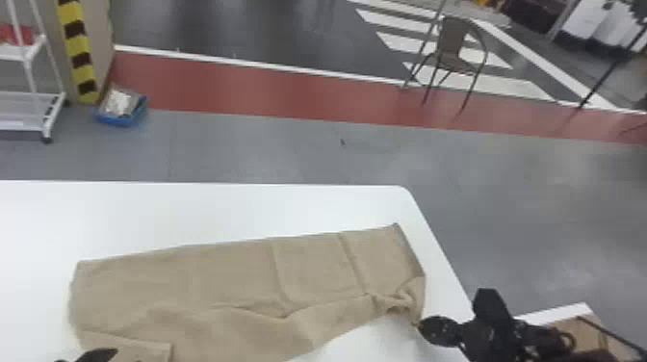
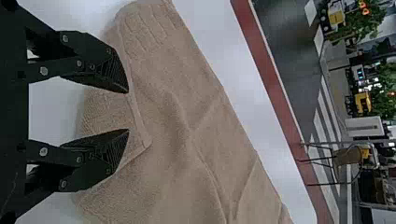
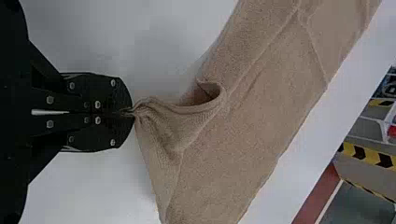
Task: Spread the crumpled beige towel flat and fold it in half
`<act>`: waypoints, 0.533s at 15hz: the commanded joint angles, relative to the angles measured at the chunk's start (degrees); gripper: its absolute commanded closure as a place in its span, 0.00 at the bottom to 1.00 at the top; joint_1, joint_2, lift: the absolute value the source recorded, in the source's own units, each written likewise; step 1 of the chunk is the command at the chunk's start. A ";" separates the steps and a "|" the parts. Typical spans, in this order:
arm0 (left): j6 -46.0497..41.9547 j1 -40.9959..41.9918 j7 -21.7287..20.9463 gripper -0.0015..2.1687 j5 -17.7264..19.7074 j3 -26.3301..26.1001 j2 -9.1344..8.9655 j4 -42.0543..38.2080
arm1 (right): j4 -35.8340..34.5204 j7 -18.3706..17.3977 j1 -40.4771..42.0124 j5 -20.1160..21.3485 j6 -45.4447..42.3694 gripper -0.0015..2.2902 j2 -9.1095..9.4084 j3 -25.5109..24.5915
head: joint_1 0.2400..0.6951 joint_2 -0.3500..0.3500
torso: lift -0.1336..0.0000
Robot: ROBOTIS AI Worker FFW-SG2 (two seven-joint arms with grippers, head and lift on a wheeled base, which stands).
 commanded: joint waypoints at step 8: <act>2.71 -7.53 1.65 0.33 -3.43 -8.24 -1.99 8.92 | -0.05 0.09 0.71 0.31 -0.26 0.59 -0.14 0.50 | 1.00 0.00 | 1.00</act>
